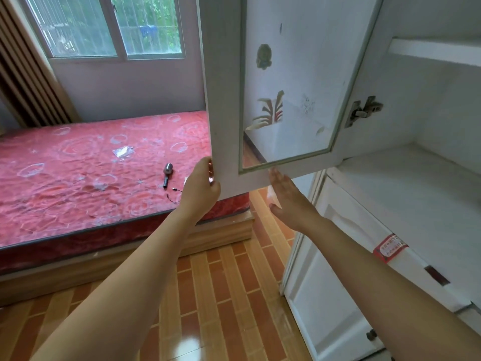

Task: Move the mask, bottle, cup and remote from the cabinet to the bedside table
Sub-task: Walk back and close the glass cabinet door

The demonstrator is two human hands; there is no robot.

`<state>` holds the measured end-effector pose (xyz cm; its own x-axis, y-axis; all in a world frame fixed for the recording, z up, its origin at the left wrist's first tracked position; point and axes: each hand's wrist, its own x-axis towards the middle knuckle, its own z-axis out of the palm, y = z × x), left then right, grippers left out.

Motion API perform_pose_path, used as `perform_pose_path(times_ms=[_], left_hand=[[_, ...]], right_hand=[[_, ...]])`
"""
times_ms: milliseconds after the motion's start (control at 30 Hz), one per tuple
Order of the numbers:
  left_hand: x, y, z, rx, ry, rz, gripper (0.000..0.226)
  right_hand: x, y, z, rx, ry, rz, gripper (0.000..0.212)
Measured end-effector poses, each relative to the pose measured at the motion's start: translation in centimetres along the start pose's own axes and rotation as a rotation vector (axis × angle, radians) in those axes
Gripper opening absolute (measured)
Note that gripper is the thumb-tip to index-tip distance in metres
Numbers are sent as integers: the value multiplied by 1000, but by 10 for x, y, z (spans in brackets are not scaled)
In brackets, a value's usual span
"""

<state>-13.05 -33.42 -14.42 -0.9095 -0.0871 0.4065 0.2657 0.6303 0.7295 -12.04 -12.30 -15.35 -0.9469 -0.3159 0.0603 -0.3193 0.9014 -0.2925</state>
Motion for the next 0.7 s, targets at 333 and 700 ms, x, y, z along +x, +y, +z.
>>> perform_pose_path(times_ms=[333, 700], left_hand=[[-3, 4, -4, 12, 22, 26, 32], [-36, 19, -3, 28, 35, 117, 19]], right_hand=[[-8, -12, 6, 27, 26, 11, 75], [-42, -13, 1, 20, 39, -1, 76]])
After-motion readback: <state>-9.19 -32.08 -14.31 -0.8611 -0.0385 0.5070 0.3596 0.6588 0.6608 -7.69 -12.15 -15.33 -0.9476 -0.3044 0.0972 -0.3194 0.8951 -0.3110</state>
